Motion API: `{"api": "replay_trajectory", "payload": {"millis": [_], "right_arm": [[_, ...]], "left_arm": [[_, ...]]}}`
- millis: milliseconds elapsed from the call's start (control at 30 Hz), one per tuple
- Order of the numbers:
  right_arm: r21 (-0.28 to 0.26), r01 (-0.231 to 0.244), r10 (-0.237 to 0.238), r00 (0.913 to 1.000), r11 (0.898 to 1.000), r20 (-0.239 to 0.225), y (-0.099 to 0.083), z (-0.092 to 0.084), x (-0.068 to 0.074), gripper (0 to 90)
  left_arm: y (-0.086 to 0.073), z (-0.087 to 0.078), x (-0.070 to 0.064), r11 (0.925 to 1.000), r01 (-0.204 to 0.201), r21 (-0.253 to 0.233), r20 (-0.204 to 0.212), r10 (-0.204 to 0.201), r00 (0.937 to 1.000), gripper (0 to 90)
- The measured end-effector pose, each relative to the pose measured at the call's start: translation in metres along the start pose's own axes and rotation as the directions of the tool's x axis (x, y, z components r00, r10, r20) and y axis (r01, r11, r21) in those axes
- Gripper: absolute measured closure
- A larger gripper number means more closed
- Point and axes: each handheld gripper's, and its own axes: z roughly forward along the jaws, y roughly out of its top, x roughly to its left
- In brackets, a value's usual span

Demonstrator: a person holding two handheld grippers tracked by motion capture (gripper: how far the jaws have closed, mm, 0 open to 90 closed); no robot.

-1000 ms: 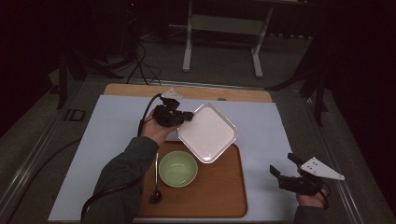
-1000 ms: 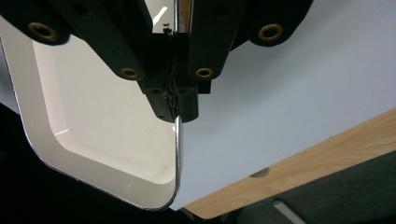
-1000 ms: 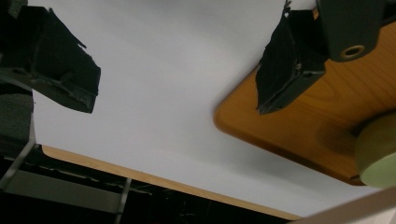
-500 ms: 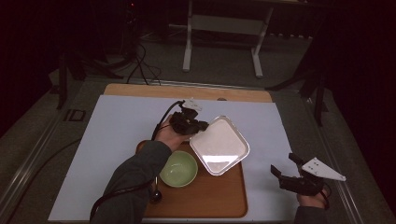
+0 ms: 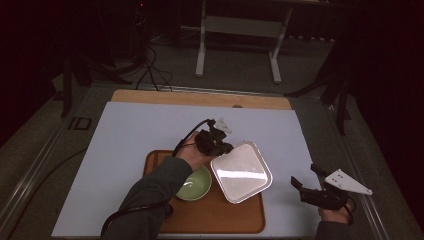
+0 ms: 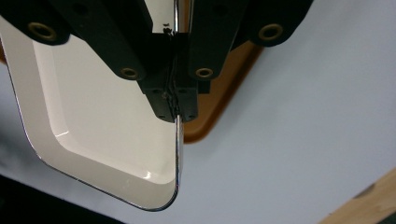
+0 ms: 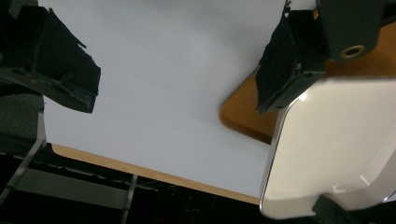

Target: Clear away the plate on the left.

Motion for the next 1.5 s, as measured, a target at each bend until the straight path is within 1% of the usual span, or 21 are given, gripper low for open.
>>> {"api": "replay_trajectory", "payload": {"millis": [100,200,267,333,467,567,600,667,733,900,1033,1233,1300,1400,1467,1500], "right_arm": [[-0.006,-0.01,0.01,1.0,1.0,0.001,0.0,-0.001,-0.001,13.6],[-0.008,-0.013,0.013,0.9999,1.0,0.002,0.0,-0.001,-0.001,13.7],[-0.007,-0.013,0.013,0.9999,1.0,0.002,0.0,-0.001,-0.001,13.7],[-0.008,-0.012,0.012,0.9999,1.0,0.001,0.0,0.0,-0.001,13.7],[-0.007,-0.011,0.011,0.9999,1.0,0.001,0.0,0.0,-0.001,13.7],[-0.008,-0.012,0.012,0.9999,1.0,0.001,0.0,0.0,-0.001,13.7],[-0.009,-0.013,0.013,0.9999,1.0,0.001,0.0,0.0,-0.001,13.7],[-0.01,-0.015,0.015,0.9999,1.0,-0.001,0.0,0.0,-0.001,13.7],[-0.01,-0.013,0.013,0.9999,1.0,-0.003,0.0,0.0,-0.001,13.7],[-0.009,-0.014,0.014,0.9999,1.0,-0.004,0.0,0.0,-0.001,13.7],[-0.009,-0.012,0.012,0.9999,1.0,-0.006,0.0,0.001,0.0,13.7],[-0.008,-0.011,0.011,0.9999,1.0,-0.005,0.0,0.001,0.0,13.7],[-0.008,-0.011,0.011,0.9999,1.0,-0.006,0.0,0.001,0.0,13.7],[-0.005,-0.008,0.008,1.0,1.0,-0.005,0.0,0.001,0.0,13.7],[-0.005,-0.009,0.009,0.9999,1.0,-0.005,0.0,0.001,0.0,13.7],[-0.006,-0.009,0.009,0.9999,1.0,-0.005,0.0,0.001,0.0,13.7]], "left_arm": [[0.0,0.004,-0.004,0.9995,-0.023,0.023,0.008,0.023,0.9997,89.2],[0.0,0.008,-0.008,0.9974,-0.049,0.052,0.006,0.049,0.9988,89.2],[-0.001,0.011,-0.011,0.997,-0.049,0.059,0.007,0.049,0.9988,89.2],[-0.001,0.014,-0.012,0.9955,-0.063,0.071,0.013,0.062,0.998,89.2],[-0.001,0.021,-0.015,0.9932,-0.073,0.09,0.019,0.071,0.9973,89.2],[-0.001,0.025,-0.019,0.9889,-0.094,0.115,0.026,0.092,0.9954,89.1],[-0.001,0.027,-0.02,0.9888,-0.091,0.118,0.028,0.088,0.9957,89.1],[-0.001,0.03,-0.021,0.9859,-0.105,0.13,0.033,0.102,0.9943,89.1],[-0.002,0.033,-0.023,0.984,-0.107,0.143,0.036,0.103,0.994,89.1],[-0.004,0.037,-0.023,0.9834,-0.092,0.156,0.057,0.084,0.9948,89.2],[-0.005,0.038,-0.023,0.98,-0.099,0.172,0.077,0.087,0.9932,89.2],[-0.008,0.033,-0.021,0.9748,-0.117,0.19,0.087,0.102,0.991,89.2],[-0.01,0.032,-0.02,0.9743,-0.114,0.194,0.085,0.099,0.9914,89.2],[-0.011,0.032,-0.019,0.9755,-0.108,0.192,0.088,0.092,0.9918,89.1],[-0.011,0.033,-0.02,0.9729,-0.114,0.201,0.092,0.097,0.991,89.1],[-0.01,0.034,-0.02,0.9705,-0.121,0.209,0.095,0.103,0.9902,89.0]]}}
